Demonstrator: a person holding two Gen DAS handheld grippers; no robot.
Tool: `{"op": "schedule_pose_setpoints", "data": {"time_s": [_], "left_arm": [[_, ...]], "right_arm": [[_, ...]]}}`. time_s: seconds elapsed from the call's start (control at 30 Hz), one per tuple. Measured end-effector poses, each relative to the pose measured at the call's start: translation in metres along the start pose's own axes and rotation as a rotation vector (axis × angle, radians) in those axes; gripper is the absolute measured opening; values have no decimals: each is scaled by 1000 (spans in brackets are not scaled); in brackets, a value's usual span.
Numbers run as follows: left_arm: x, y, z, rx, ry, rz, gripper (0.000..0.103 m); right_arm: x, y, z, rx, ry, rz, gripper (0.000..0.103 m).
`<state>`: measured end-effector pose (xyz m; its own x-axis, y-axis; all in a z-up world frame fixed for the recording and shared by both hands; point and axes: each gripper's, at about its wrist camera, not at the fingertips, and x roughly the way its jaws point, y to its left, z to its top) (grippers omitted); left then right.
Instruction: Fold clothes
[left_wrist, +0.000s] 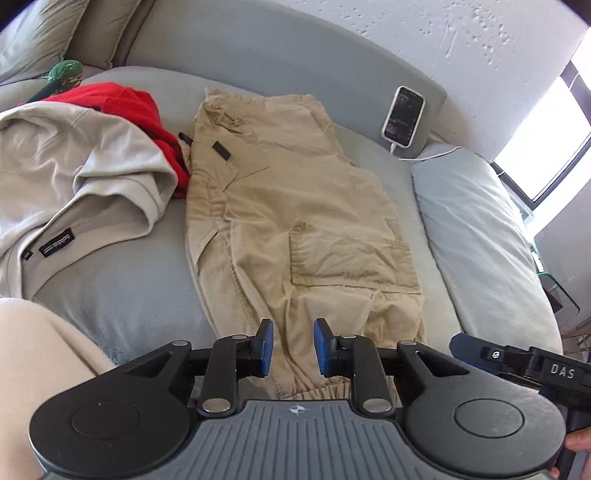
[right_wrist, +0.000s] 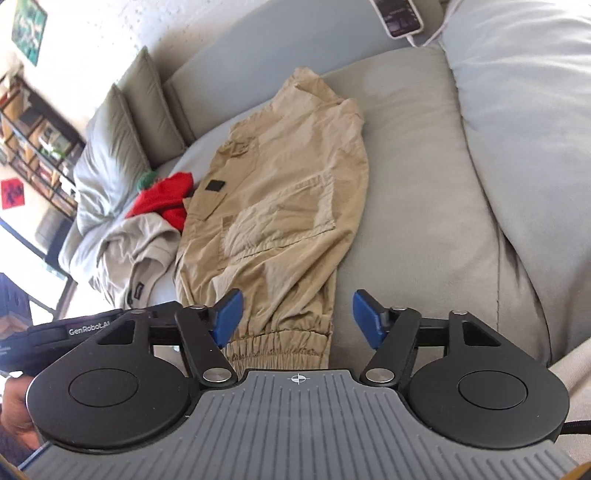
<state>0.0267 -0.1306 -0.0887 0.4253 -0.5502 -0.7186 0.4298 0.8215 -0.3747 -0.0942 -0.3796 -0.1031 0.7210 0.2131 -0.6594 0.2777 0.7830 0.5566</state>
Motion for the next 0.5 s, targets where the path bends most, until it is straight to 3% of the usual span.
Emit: {"op": "schedule_pose_setpoints", "data": {"time_s": [0.13, 0.2, 0.27, 0.43, 0.5], "left_arm": [[18, -16, 4, 70, 7, 1, 14], [36, -14, 6, 90, 59, 58, 12], [53, -7, 7, 80, 111, 95, 3], [58, 7, 8, 31, 130, 72, 9], [58, 9, 9, 24, 135, 66, 9]], "right_arm": [[11, -15, -9, 50, 47, 85, 68], [19, -23, -13, 93, 68, 107, 66], [24, -33, -17, 154, 79, 131, 65], [32, -55, -17, 277, 108, 224, 62], [39, -53, -17, 275, 126, 243, 57]]}}
